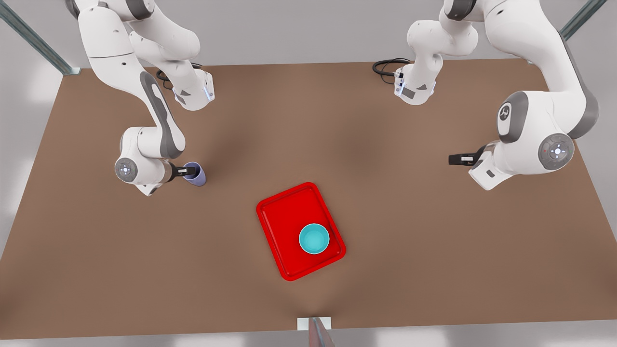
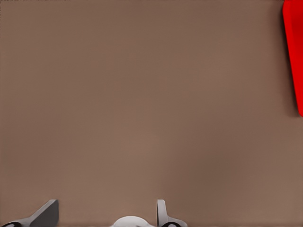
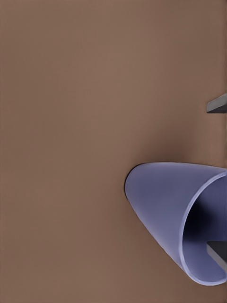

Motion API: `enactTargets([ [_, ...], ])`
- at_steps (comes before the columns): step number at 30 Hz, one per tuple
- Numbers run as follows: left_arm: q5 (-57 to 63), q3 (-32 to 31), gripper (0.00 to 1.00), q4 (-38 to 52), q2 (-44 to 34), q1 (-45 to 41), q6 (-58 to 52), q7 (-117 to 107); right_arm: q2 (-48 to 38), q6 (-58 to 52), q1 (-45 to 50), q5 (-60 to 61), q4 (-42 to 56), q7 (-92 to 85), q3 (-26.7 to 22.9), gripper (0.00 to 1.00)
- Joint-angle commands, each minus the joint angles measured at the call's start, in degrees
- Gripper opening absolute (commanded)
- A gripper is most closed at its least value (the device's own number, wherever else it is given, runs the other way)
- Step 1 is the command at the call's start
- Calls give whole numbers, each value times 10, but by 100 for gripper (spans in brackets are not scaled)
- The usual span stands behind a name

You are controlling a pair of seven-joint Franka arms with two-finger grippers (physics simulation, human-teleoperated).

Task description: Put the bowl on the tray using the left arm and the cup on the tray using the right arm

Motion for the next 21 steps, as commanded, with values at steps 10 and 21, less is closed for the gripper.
enactTargets([
  [10, 0, 0, 100, -1, 1, 0, 1, 0, 11, 3, 2, 0, 1, 0, 0, 39],
  [21, 0, 0, 100, -1, 1, 1, 2, 0, 10, 3, 2, 1, 4, 0, 0, 21],
])
